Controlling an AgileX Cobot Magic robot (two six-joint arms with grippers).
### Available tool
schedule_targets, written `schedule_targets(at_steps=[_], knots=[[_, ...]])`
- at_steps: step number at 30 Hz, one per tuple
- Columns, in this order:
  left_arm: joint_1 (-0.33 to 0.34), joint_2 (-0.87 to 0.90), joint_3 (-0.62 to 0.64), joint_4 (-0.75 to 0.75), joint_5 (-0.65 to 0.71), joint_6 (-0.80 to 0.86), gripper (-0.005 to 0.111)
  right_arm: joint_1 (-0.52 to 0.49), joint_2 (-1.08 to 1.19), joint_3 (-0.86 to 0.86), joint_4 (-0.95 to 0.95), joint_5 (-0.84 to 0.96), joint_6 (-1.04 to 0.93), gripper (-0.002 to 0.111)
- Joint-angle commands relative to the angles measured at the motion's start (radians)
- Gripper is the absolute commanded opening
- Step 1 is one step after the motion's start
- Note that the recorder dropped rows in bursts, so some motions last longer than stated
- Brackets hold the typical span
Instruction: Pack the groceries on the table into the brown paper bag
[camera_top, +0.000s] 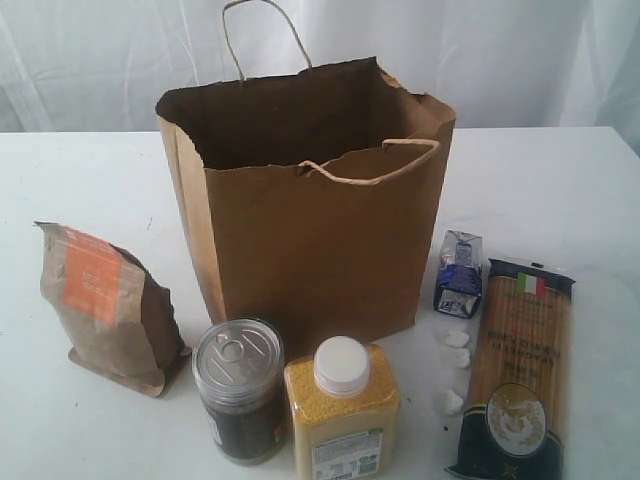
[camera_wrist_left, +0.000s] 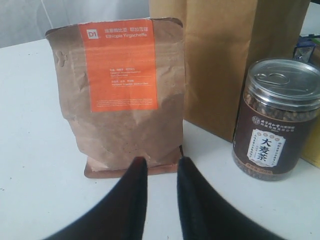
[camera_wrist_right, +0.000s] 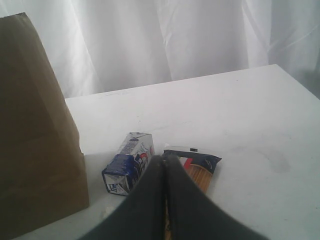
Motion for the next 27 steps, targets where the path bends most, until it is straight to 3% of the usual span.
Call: schedule_targets(at_steps=[1,21,27], knots=[[0.002,-0.004,0.004,0.000,0.004,-0.003,0.028,-0.002,-0.007,0.001,-0.004,-0.009,0.000,0.000],[0.002,-0.004,0.004,0.000,0.004,-0.003,0.028,-0.002,-0.007,0.001,-0.004,-0.026,-0.011,0.000],[0.002,-0.004,0.004,0.000,0.004,-0.003,0.028,-0.002,-0.007,0.001,0.094,-0.227,0.227,0.000]])
